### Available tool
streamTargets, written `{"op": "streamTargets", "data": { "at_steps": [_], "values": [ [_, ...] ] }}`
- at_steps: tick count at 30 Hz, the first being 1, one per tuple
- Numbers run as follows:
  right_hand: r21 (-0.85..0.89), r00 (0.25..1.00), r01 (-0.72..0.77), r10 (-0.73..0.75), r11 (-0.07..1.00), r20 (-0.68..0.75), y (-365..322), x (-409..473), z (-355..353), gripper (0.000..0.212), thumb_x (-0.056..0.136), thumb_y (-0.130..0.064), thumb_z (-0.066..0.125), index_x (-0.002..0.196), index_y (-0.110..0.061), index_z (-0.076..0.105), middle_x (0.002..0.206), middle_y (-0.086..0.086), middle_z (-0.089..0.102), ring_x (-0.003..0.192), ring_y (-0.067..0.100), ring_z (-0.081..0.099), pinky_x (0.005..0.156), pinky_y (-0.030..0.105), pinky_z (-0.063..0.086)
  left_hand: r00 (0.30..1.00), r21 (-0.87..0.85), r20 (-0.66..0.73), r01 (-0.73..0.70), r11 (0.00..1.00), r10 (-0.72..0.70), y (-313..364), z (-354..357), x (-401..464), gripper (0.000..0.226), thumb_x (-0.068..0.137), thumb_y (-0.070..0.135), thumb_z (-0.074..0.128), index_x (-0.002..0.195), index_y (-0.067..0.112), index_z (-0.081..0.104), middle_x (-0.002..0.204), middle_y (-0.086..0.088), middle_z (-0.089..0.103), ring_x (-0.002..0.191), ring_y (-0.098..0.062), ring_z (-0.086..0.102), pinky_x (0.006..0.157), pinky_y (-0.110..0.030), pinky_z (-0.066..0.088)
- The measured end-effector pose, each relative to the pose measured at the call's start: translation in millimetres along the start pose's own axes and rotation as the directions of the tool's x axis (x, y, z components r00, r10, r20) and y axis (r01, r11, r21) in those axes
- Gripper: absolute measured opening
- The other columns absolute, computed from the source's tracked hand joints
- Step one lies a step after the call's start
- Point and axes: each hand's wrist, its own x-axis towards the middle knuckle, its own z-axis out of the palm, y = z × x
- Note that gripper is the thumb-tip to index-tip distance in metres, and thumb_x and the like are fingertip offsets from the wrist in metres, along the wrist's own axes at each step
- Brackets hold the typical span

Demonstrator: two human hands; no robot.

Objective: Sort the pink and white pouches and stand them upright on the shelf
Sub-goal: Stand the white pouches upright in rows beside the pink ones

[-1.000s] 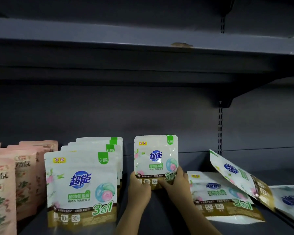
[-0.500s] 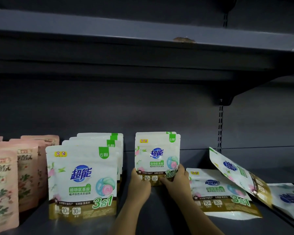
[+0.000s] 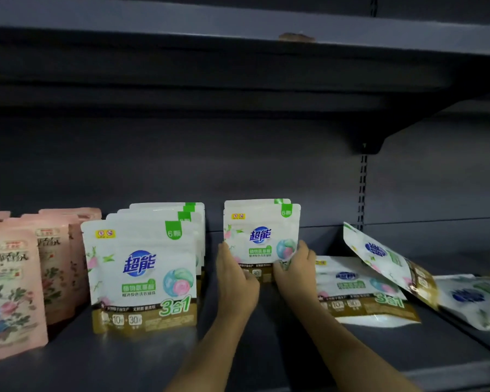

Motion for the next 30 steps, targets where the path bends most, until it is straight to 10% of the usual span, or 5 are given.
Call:
{"op": "streamTargets", "data": {
  "at_steps": [8,15,22,27,30],
  "values": [
    [-0.132,0.995,0.097,-0.097,0.986,0.008,-6,-5,-51,0.036,0.092,-0.009,0.047,0.127,-0.007,0.045,0.132,0.011,0.041,0.114,0.024,0.049,0.093,0.027,0.039,0.969,0.167,-0.067,-0.223,0.960,0.237,39,23,-28,0.038,0.086,0.006,0.056,0.122,0.004,0.047,0.122,-0.013,0.053,0.116,-0.026,0.053,0.083,-0.024,0.044],
    [-0.321,0.998,0.016,-0.035,0.947,-0.054,26,-23,-108,0.028,0.090,-0.004,0.044,0.116,-0.002,0.054,0.122,0.016,0.051,0.108,0.031,0.051,0.082,0.026,0.034,0.928,0.188,0.325,0.128,0.974,-0.185,75,53,-54,0.038,0.086,0.021,0.056,0.120,0.003,0.050,0.122,-0.016,0.058,0.113,-0.033,0.056,0.086,-0.032,0.045],
    [-0.323,0.995,-0.019,-0.013,0.946,-0.098,50,-32,-116,0.022,0.088,-0.003,0.047,0.108,0.000,0.056,0.113,0.015,0.051,0.097,0.029,0.051,0.075,0.023,0.032,0.843,-0.036,0.374,0.430,0.902,-0.387,74,64,-49,0.035,0.082,0.003,0.061,0.117,-0.001,0.058,0.117,-0.016,0.063,0.108,-0.031,0.061,0.074,-0.029,0.046],
    [-0.265,0.987,-0.012,-0.031,0.964,-0.155,58,-30,-116,0.017,0.091,-0.004,0.047,0.103,0.001,0.057,0.105,0.011,0.048,0.082,0.019,0.042,0.070,0.019,0.027,0.743,-0.133,0.534,0.545,0.828,-0.403,78,62,-43,0.019,0.080,0.014,0.070,0.094,0.005,0.062,0.079,-0.009,0.063,0.065,-0.021,0.057,0.056,-0.025,0.044],
    [-0.270,0.972,0.056,-0.114,0.961,-0.205,60,-34,-116,0.013,0.092,-0.003,0.047,0.098,0.002,0.057,0.094,0.003,0.041,0.085,0.022,0.044,0.073,0.022,0.030,0.781,-0.091,0.543,0.418,0.904,-0.307,86,71,-48,0.022,0.089,0.015,0.058,0.107,0.004,0.061,0.103,-0.011,0.064,0.087,-0.025,0.062,0.059,-0.029,0.052]
  ]
}}
